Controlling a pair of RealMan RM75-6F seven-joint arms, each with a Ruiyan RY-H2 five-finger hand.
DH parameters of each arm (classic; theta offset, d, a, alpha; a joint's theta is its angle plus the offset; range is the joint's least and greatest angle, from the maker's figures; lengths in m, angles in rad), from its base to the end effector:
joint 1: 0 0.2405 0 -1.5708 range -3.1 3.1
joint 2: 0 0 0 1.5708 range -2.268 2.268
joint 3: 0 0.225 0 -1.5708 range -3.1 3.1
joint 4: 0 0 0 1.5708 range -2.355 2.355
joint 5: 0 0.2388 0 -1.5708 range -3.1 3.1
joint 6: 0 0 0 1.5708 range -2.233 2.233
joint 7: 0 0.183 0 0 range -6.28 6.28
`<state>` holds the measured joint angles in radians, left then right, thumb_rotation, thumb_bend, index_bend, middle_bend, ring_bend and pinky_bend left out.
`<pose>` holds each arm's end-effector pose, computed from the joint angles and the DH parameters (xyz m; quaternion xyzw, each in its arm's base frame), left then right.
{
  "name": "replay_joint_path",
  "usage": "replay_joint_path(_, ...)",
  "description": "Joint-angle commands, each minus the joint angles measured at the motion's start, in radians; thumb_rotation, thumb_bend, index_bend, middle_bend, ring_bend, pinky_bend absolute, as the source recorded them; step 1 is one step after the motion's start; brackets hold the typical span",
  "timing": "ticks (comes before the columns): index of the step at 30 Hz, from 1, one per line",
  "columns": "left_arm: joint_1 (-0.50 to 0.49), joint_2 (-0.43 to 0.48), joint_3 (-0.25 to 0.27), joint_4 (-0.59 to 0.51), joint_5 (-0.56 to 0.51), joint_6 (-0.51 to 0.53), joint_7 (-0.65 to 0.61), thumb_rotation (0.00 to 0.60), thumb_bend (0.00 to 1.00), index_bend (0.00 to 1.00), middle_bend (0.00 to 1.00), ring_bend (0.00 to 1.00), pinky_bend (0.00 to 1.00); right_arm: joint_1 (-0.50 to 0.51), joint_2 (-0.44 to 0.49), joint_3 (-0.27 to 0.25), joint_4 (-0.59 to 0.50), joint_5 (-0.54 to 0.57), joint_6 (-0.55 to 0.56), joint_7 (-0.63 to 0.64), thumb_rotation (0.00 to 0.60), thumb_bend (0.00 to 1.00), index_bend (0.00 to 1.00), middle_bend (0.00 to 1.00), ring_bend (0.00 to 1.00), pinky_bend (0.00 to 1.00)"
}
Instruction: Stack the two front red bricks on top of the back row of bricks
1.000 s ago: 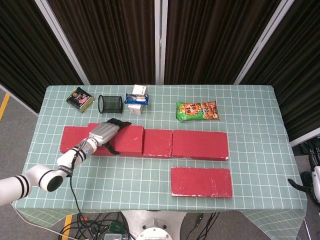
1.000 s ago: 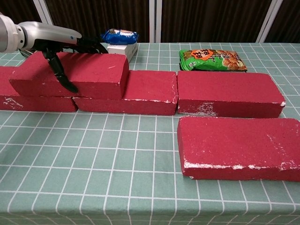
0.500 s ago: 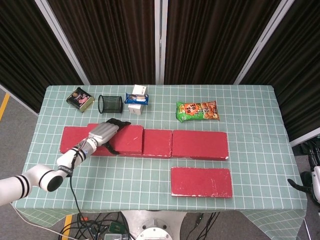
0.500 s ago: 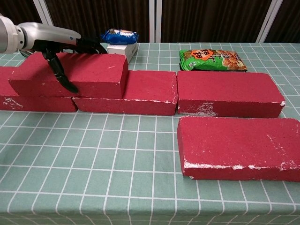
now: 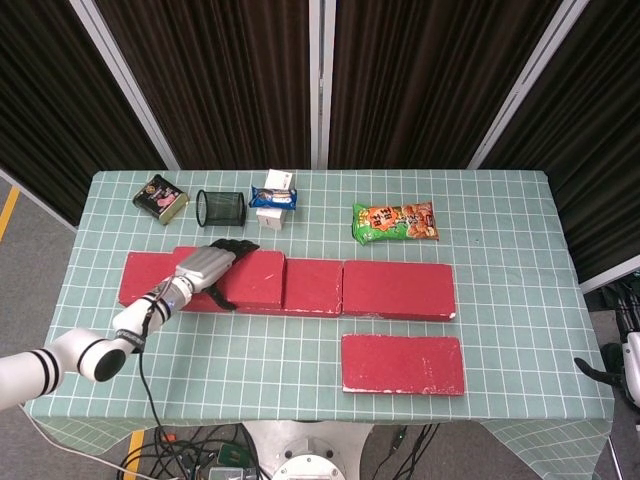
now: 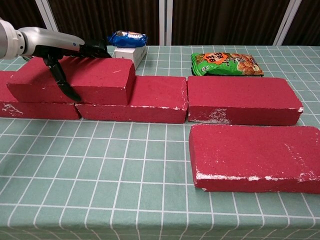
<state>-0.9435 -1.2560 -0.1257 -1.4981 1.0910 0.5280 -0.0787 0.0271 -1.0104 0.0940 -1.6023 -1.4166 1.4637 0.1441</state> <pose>-0.1287 0.3997 -0.0285 -0.7776 -0.4705 -0.2773 0.3114 -0.3299 -0.2123 0.1664 0.5415 -0.4185 0.3797 0.6224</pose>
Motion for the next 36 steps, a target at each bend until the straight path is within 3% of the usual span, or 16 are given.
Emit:
replay_joint_path(1, 0.004, -0.002, -0.002, -0.004, 0.003, 0.016, 0.003, 0.6, 0.0, 0.03, 0.0, 0.0, 0.0, 0.0, -0.001, 0.0, 0.002, 0.001, -0.001, 0.0, 0.6, 0.01, 0.0, 0.0, 0.0, 0.0)
replay_joint_path(18, 0.018, 0.009, -0.008, -0.034, 0.023, 0.051, -0.003, 0.6, 0.0, 0.02, 0.0, 0.0, 0.0, -0.001, 0.0, 0.0, 0.0, -0.002, 0.004, -0.001, 0.6, 0.01, 0.0, 0.0, 0.0, 0.0)
replay_joint_path(27, 0.044, 0.083, 0.001, -0.128, 0.033, 0.092, 0.021, 0.6, 0.0, 0.02, 0.0, 0.0, 0.0, -0.001, 0.025, -0.007, -0.023, -0.021, 0.003, 0.001, 0.6, 0.0, 0.0, 0.0, 0.0, 0.0)
replay_joint_path(32, 0.109, 0.18, 0.026, -0.249, 0.061, 0.192, 0.062, 0.6, 0.0, 0.02, 0.0, 0.0, 0.0, -0.01, 0.042, -0.011, -0.052, -0.048, 0.035, -0.021, 0.6, 0.0, 0.0, 0.0, 0.0, 0.0)
replay_joint_path(36, 0.203, 0.257, 0.06, -0.33, 0.112, 0.343, 0.12, 0.6, 0.0, 0.02, 0.0, 0.0, 0.0, -0.011, 0.068, -0.033, -0.094, -0.103, 0.043, -0.031, 0.6, 0.0, 0.0, 0.0, 0.0, 0.0)
